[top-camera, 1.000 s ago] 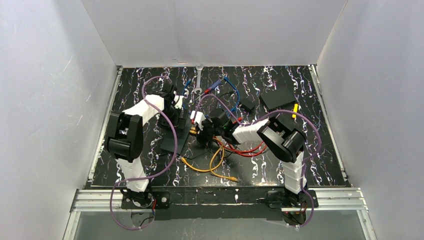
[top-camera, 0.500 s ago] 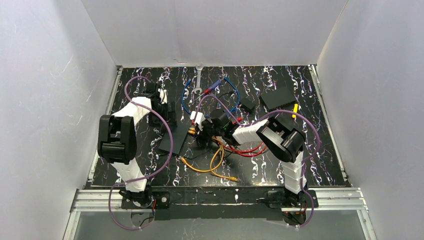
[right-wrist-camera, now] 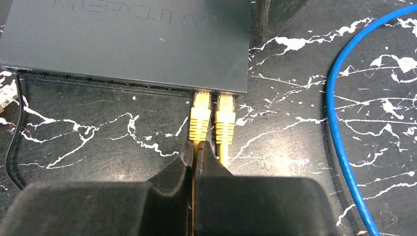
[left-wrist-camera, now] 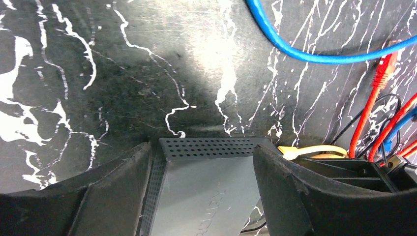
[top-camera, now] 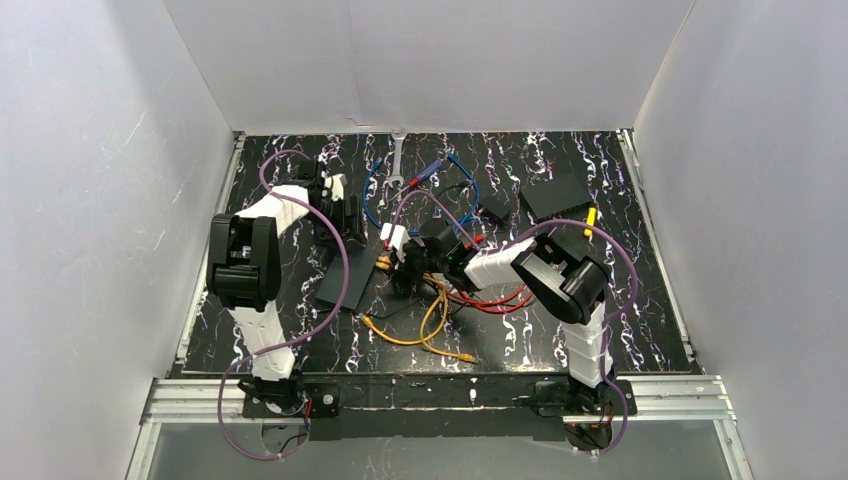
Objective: Insert the plug into the switch port
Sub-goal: Insert the connector into the switch port.
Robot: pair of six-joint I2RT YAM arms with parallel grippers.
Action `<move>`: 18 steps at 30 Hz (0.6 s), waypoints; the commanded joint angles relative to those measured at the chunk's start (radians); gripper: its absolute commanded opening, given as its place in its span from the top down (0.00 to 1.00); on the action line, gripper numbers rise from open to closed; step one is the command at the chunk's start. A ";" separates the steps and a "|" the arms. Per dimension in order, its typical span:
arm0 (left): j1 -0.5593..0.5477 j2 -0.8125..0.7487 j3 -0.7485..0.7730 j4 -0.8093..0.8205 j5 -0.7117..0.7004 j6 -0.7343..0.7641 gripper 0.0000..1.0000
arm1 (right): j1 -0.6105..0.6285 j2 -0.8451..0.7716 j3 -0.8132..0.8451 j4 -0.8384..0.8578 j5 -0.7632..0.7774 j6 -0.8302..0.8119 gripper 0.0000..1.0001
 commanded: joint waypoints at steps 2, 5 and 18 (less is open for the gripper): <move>-0.059 0.039 0.008 -0.083 0.029 0.045 0.28 | 0.006 -0.001 0.007 0.143 -0.063 0.036 0.99; -0.105 0.055 0.011 -0.123 0.039 0.053 0.31 | 0.006 0.000 0.031 0.158 -0.044 0.065 0.99; -0.159 0.000 -0.032 -0.108 0.159 -0.010 0.30 | 0.016 0.011 0.033 0.214 0.023 0.135 0.99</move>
